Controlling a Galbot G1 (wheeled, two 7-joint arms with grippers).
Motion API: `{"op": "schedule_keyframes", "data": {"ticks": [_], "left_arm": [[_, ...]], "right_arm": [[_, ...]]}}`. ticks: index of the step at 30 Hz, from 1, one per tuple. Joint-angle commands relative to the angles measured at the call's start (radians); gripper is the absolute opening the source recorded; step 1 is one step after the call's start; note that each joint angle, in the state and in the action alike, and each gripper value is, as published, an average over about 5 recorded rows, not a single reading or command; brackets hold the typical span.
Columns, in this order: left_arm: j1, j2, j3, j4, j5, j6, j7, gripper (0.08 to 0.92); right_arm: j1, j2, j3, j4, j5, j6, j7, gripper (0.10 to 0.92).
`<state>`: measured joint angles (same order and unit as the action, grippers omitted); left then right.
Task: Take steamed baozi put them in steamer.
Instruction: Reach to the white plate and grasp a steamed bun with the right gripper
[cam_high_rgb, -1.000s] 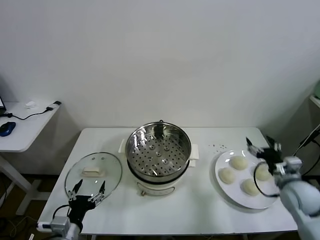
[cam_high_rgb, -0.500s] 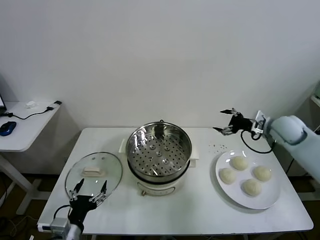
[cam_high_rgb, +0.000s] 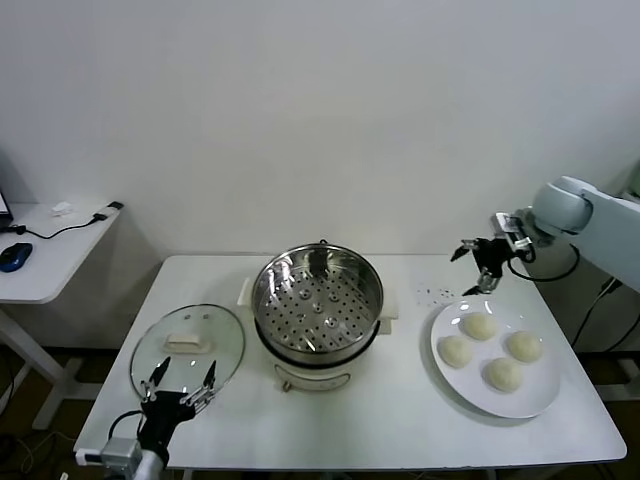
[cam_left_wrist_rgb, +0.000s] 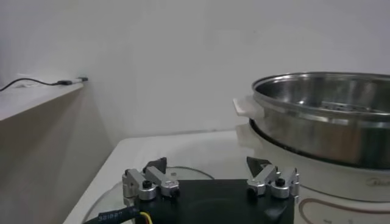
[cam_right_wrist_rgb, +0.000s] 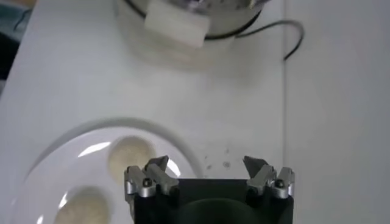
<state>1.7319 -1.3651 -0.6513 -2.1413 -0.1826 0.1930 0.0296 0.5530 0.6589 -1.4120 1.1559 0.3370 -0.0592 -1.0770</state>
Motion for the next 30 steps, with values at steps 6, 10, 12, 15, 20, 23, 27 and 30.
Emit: {"op": "schedule_keyframes", "data": {"ticks": [6, 10, 12, 15, 20, 23, 27, 30], "left_arm": [[-0.008, -0.011, 0.009, 0.009, -0.001, 0.001, -0.001, 0.823], [-0.011, -0.016, 0.011, 0.013, 0.001, 0.001, -0.001, 0.823], [-0.013, -0.018, 0.009, 0.014, 0.001, 0.001, -0.001, 0.823], [-0.015, -0.020, 0.005, 0.015, 0.001, 0.003, -0.001, 0.823], [-0.012, -0.022, 0.004, 0.023, 0.002, 0.001, -0.002, 0.823], [-0.006, -0.025, 0.007, 0.033, 0.005, -0.007, -0.004, 0.823], [0.002, -0.031, 0.015, 0.046, 0.009, -0.018, -0.008, 0.823], [0.003, -0.034, 0.023, 0.051, 0.016, -0.023, -0.008, 0.823]], "right_arm": [[-0.052, 0.033, -0.123, -0.109, -0.055, -0.077, 0.010, 0.823], [-0.155, 0.042, -0.032, -0.172, -0.081, -0.079, 0.032, 0.823], [-0.203, 0.049, 0.008, -0.192, -0.092, -0.079, 0.040, 0.823], [-0.280, 0.056, 0.072, -0.218, -0.118, -0.078, 0.052, 0.823], [-0.374, 0.097, 0.187, -0.285, -0.136, -0.072, 0.102, 0.823], [-0.404, 0.132, 0.224, -0.326, -0.149, -0.063, 0.120, 0.823], [-0.436, 0.175, 0.278, -0.376, -0.158, -0.055, 0.147, 0.823], [-0.450, 0.194, 0.297, -0.393, -0.158, -0.056, 0.152, 0.823]]}}
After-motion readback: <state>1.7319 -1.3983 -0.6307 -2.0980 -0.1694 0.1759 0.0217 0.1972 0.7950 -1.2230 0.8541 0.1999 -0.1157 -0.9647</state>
